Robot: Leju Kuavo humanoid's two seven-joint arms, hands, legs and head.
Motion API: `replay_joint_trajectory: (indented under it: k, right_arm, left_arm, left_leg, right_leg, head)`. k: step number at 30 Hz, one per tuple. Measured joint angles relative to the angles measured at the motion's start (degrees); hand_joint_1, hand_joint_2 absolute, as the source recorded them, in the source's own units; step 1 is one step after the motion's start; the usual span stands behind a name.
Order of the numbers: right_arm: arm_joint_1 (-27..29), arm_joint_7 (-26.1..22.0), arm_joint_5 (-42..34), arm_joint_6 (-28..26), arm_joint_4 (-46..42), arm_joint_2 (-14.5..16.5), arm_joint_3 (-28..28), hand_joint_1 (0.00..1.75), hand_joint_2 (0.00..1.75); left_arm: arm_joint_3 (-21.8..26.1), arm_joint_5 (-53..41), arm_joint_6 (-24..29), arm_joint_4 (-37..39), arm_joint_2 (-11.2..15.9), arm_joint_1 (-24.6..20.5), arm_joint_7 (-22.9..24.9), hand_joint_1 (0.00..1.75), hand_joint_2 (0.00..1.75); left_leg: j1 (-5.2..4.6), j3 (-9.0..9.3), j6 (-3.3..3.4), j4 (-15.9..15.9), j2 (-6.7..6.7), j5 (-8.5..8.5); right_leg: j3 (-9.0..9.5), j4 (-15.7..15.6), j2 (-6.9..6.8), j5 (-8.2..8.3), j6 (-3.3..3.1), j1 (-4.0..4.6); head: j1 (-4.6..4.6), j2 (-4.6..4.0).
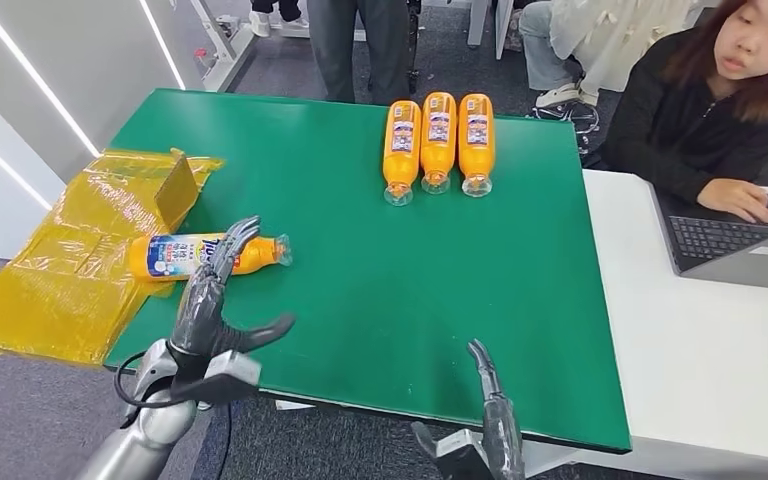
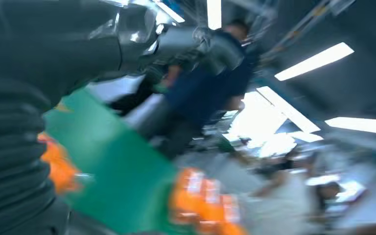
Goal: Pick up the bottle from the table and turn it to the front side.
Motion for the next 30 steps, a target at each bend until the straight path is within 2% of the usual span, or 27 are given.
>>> replay_joint_trajectory:
  k: [6, 11, 15, 19, 25, 30]
  right_arm:
    - [3.29, -1.41, 1.16, -0.12, -4.9, -0.41, -2.69, 0.0, 1.75]
    - [5.44, -6.14, -0.98, 0.62, -9.85, -0.19, -4.23, 0.0, 1.75]
    - [7.47, -11.86, -6.67, 4.37, -16.81, 0.32, -5.38, 0.0, 1.75]
    - [9.42, -15.67, -10.58, 9.31, -24.11, 0.63, -6.94, 0.0, 1.75]
    - [11.54, -15.68, -11.11, 17.41, -31.65, 1.84, -12.21, 0.0, 1.75]
    - [12.46, -13.54, -10.3, 19.42, -33.96, 2.06, -17.2, 0.0, 1.75]
  left_arm:
    - [-0.79, 6.91, -5.68, -8.47, -4.36, 5.5, -2.69, 0.0, 1.75]
    - [-1.16, 17.22, -15.64, -13.41, -8.69, 9.59, -4.05, 0.0, 1.75]
    - [-1.15, 23.52, -22.92, -16.04, -11.68, 11.4, -3.81, 0.0, 1.75]
    - [-0.73, 25.68, -26.87, -17.06, -13.87, 11.69, -2.65, 0.0, 1.75]
    - [1.13, 26.66, -29.66, -18.09, -16.32, 11.75, -0.78, 0.0, 1.75]
    - [2.76, 27.04, -31.16, -18.63, -17.95, 11.7, 1.22, 0.0, 1.75]
  left_leg:
    - [0.0, 0.01, 0.0, -0.01, -0.04, 0.0]
    - [0.0, 0.01, 0.0, 0.0, -0.07, 0.0]
    - [0.0, 0.01, 0.01, -0.01, -0.11, 0.0]
    - [0.0, 0.01, 0.01, -0.01, -0.12, 0.0]
    - [0.01, 0.03, 0.01, -0.01, -0.12, 0.0]
    - [0.0, 0.05, 0.01, 0.0, -0.13, 0.01]
  right_leg:
    - [0.06, 0.0, -0.04, 0.0, 0.0, 0.0]
    - [0.08, 0.0, -0.06, 0.0, 0.0, 0.0]
    - [0.08, 0.0, -0.1, -0.01, 0.01, 0.0]
    - [0.09, 0.0, -0.12, -0.01, 0.01, 0.0]
    - [0.13, 0.01, -0.14, 0.0, 0.01, 0.01]
    - [0.15, 0.0, -0.16, 0.0, 0.01, 0.0]
  head:
    - [-0.01, 0.0]
    - [-0.01, 0.0]
    - [-0.01, 0.0]
    - [-0.02, 0.0]
    - [-0.02, 0.0]
    - [-0.01, 0.0]
